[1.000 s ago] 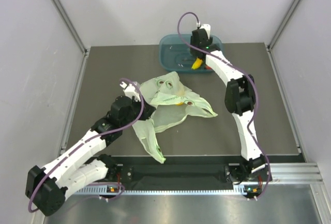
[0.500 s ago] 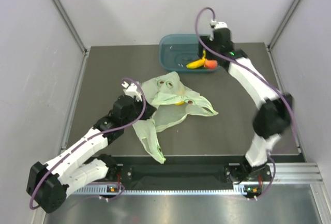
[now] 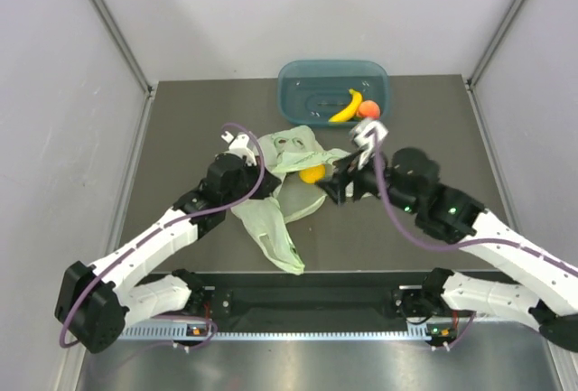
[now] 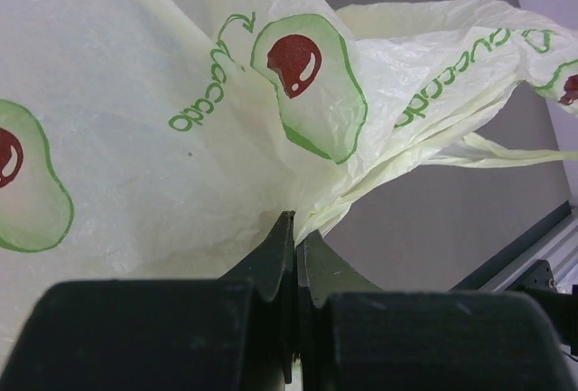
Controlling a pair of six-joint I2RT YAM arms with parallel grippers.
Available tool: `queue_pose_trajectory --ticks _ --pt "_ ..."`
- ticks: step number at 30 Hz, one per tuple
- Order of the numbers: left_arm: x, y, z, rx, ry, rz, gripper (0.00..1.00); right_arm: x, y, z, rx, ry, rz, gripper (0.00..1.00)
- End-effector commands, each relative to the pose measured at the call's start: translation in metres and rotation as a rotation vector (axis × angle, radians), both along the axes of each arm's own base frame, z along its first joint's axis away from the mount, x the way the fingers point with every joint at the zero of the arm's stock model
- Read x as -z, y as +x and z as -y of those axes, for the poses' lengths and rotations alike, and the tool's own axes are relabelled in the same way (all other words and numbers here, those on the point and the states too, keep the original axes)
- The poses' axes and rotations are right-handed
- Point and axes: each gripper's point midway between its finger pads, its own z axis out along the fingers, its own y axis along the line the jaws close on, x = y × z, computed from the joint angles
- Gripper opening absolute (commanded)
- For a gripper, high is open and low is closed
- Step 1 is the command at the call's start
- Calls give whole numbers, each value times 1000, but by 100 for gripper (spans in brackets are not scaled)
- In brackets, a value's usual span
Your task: Untie the knot of the plastic bag and take out the fruit
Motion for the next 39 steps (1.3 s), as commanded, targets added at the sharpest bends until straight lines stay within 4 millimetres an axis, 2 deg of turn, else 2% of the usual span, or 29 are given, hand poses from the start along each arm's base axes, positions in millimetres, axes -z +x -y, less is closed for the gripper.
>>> queue_pose_trajectory --ticks 1,5,6,7,9,10,11,12,13,15,16,17,19,21,22,24,25,27,30,33,36,38,39 --pt "-44 19 11 -8 -69 102 0 45 -14 -22 -27 -86 -30 74" --pt "-52 24 13 -7 -61 109 0 85 -15 -49 -24 -172 -47 73" --pt "-55 25 14 -7 -60 114 0 89 -7 -52 18 -168 -44 72" --pt "-54 26 14 -5 -55 111 0 108 2 -57 53 -205 -64 69" --pt "-56 26 15 -1 -55 111 0 112 21 -58 160 -191 -44 68" --pt "-54 27 16 -3 -53 107 0 126 31 -62 201 -216 -48 68" --pt "-54 28 15 -3 -53 107 0 128 39 -63 245 -205 -40 68" --pt "-55 27 15 -2 -53 109 0 124 53 -60 324 -180 -16 69" --pt "-55 28 15 -5 -54 108 0 138 62 -62 361 -204 -22 72" --pt "-53 27 15 -3 -48 105 0 139 81 -60 446 -193 -10 74" --pt "-52 27 15 0 -42 106 0 155 89 -64 463 -215 -31 76" --pt "-50 27 13 -5 -33 103 0 153 97 -67 483 -201 -33 76" --pt "-48 26 12 -6 -27 99 0 168 115 -64 538 -221 -37 76" --pt "-46 25 11 -7 -21 98 0 172 131 -59 594 -208 -45 76" --pt "-45 25 10 -7 -20 97 0 184 137 -57 619 -220 -56 76" --pt "-42 23 10 -4 -17 94 0 186 150 -51 661 -205 -46 78" --pt "-41 22 10 -1 -18 91 0 194 154 -51 659 -219 -48 79" --pt "-39 22 10 -3 -16 89 0 197 164 -52 650 -219 -53 83" --pt "-34 21 11 5 -14 81 0 222 177 -52 637 -273 -85 87" --pt "-31 21 12 10 -20 75 0 233 185 -52 610 -247 -120 88" --pt "-27 21 12 9 -17 69 0 246 187 -51 585 -242 -143 83" --pt "-26 21 12 11 -19 66 0 254 188 -50 577 -245 -161 68" --pt "-26 20 12 13 -20 67 0 254 187 -49 565 -238 -167 55"
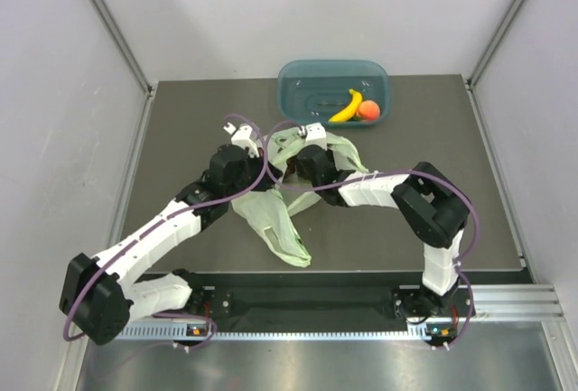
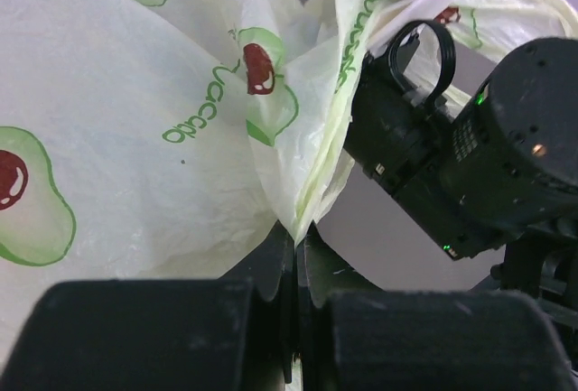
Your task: Untie the knot of the plastic bag and take out the fruit
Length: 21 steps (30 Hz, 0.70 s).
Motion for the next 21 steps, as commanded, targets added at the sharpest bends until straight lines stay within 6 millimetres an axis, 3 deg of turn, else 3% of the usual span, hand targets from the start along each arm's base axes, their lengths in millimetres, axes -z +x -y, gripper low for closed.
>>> queue_pose_trajectory --ticks 1,5,6,8,9,11,12,13,14,16,17,18,20,21 --pt "-10 3 6 18 -33 39 0 -8 9 -9 -28 103 18 47" --pt "-6 2 4 13 -28 35 0 -14 -7 -2 -65 132 18 12" --pt "-7 2 4 13 -30 37 0 -28 -11 -1 -75 153 36 0" --pt "-5 1 4 12 -30 32 0 -28 -25 6 -102 155 17 0" --pt "-5 1 3 11 -30 32 0 -45 -34 4 -145 195 25 0" --pt "-4 2 2 4 -29 30 0 -41 -60 2 -250 214 -52 0" --pt "-4 1 3 3 -31 32 0 -61 -72 -1 -304 257 -46 0" --pt "-3 1 3 4 -31 28 0 -54 -88 3 -346 252 -105 0" --pt "-3 1 3 6 -32 29 0 -60 -111 -9 -473 302 -163 0" --pt "-3 1 4 7 -36 27 0 -85 -140 -13 -607 344 -195 0" --pt "-2 2 4 8 -34 26 0 -92 -168 -22 -755 379 -262 0" --pt "-2 1 4 7 -36 25 0 -92 -191 -15 -817 371 -342 0" --pt "0 2 4 5 -34 20 0 -111 -221 -17 -993 379 -378 0" --pt "2 2 5 4 -32 18 0 -123 -250 -13 -1134 401 -420 0"
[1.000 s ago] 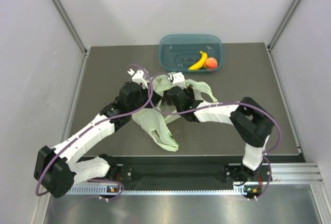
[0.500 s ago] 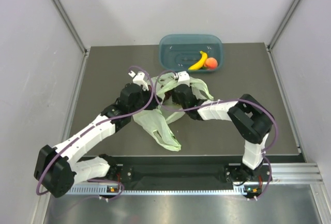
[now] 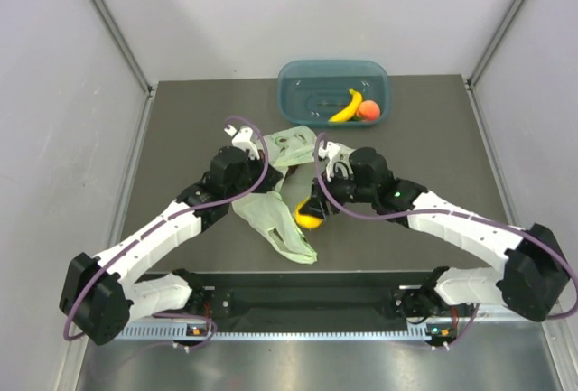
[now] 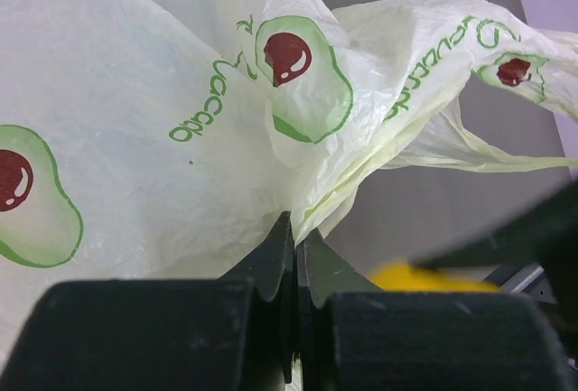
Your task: Untie the knot of the plastic bag and take out the fruit
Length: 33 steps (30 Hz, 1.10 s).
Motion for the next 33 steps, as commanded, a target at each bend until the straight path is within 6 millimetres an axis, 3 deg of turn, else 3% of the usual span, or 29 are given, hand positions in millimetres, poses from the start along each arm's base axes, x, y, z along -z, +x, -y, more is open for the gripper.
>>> queue_pose_trajectory --ticks 1,5,7,9,10,12,13,14,15,16,17,19,20,21,22,23,24,25,26,27,28,29,30,31,32,33 --pt "-3 4 5 2 -32 22 0 -42 -92 -1 -478 91 -124 0" --pt "0 3 6 7 -30 12 0 -109 -125 15 -715 251 -29 0" --pt "0 3 6 10 -31 12 0 -148 -119 20 -733 317 82 0" --pt "0 2 5 5 -29 11 0 -178 -91 27 -607 373 121 0" --pt "1 2 5 5 -28 10 0 -200 -62 31 -518 413 238 0" --pt "0 1 3 3 -27 12 0 -221 -8 37 -247 448 274 0" --pt "0 1 3 1 -27 12 0 -228 19 45 -123 451 303 0" --pt "-1 0 3 3 -32 15 0 -220 68 56 104 421 299 0" --pt "-1 0 2 -1 -30 14 0 -232 91 64 217 419 316 0" --pt "-2 0 2 -2 -34 17 0 -229 113 72 320 394 320 0" --pt "-2 0 2 -2 -33 15 0 -206 152 86 499 322 300 0" --pt "-4 0 2 -4 -40 18 0 -209 192 112 716 269 360 0" --pt "-6 0 3 -2 -45 20 0 -186 216 115 785 219 342 0" --pt "-6 -1 5 6 -50 16 0 -192 231 122 849 204 368 0" --pt "-8 0 5 6 -55 18 0 -185 245 128 902 168 375 0" --pt "-9 -1 6 12 -58 20 0 -153 270 137 985 85 353 0" --pt "-9 -1 7 14 -60 16 0 -159 283 138 1009 61 366 0" --pt "-9 -2 8 19 -61 13 0 -150 295 140 1033 30 355 1" --pt "-8 -2 8 19 -61 11 0 -109 315 138 1040 -55 305 0" --pt "-8 -2 8 21 -60 10 0 -121 329 134 1038 -57 327 0" --pt "-8 -2 7 20 -58 10 0 -103 336 134 1035 -116 292 0" --pt "-7 -3 7 20 -56 8 0 -60 351 132 1026 -203 246 0" --pt "-7 -3 7 22 -52 7 0 -72 364 127 1026 -188 263 0" --pt "-7 -3 6 22 -51 8 0 -56 368 128 1020 -231 233 0" --pt "-9 -4 6 23 -55 12 0 -27 376 128 1021 -279 204 0" --pt "-8 -5 6 25 -52 9 0 -30 383 127 1030 -263 208 0"
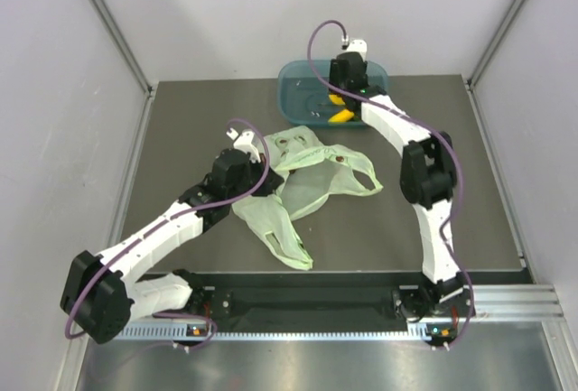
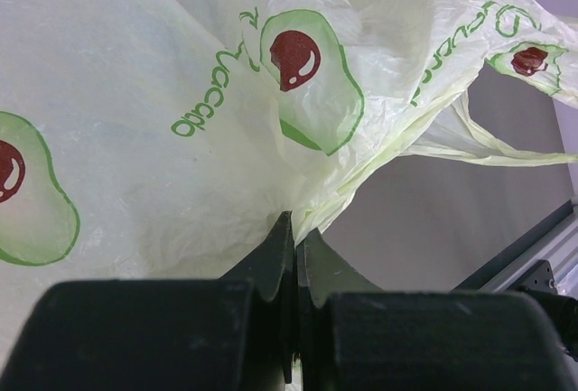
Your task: Untie the knot of the plastic bag and take out the fruit
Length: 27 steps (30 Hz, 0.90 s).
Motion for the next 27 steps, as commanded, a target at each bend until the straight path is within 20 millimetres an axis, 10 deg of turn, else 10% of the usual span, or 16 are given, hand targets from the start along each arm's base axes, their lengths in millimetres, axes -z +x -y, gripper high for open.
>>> queue_pose_trajectory --ticks 1,4,10,12,15,16,19,20,21,22,23,25,27 --pt "-23 0 4 15 -47 61 0 8 17 24 82 -67 -38 0" --pt "-22 -1 2 17 -38 61 0 31 28 31 98 -44 -77 5" --pt "-20 1 -2 -2 -27 63 0 35 31 21 -16 -7 -119 75" --pt "-20 1 -1 1 -29 63 0 7 25 13 -76 34 -80 99" --pt "-22 1 0 5 -35 66 0 -53 10 7 -155 96 25 100" --pt "-23 2 1 5 -34 67 0 -95 -4 9 -174 122 91 100" --pt "-24 2 -1 -1 -26 70 0 -126 -38 12 -207 147 134 100" --pt "-23 1 -2 0 -21 68 0 -171 -65 19 -214 182 208 100" --pt "-24 0 -3 -2 -21 72 0 -149 -82 21 -227 176 159 100" --pt "-23 0 -4 -5 -19 69 0 -187 -113 26 -247 211 228 100" --pt "-21 -1 -6 -10 -11 65 0 -161 -131 29 -251 201 175 100" --pt "-21 -2 -7 -10 -10 64 0 -186 -183 28 -332 222 215 100" --pt "-22 -4 -8 -8 -10 63 0 -161 -221 20 -399 224 157 100"
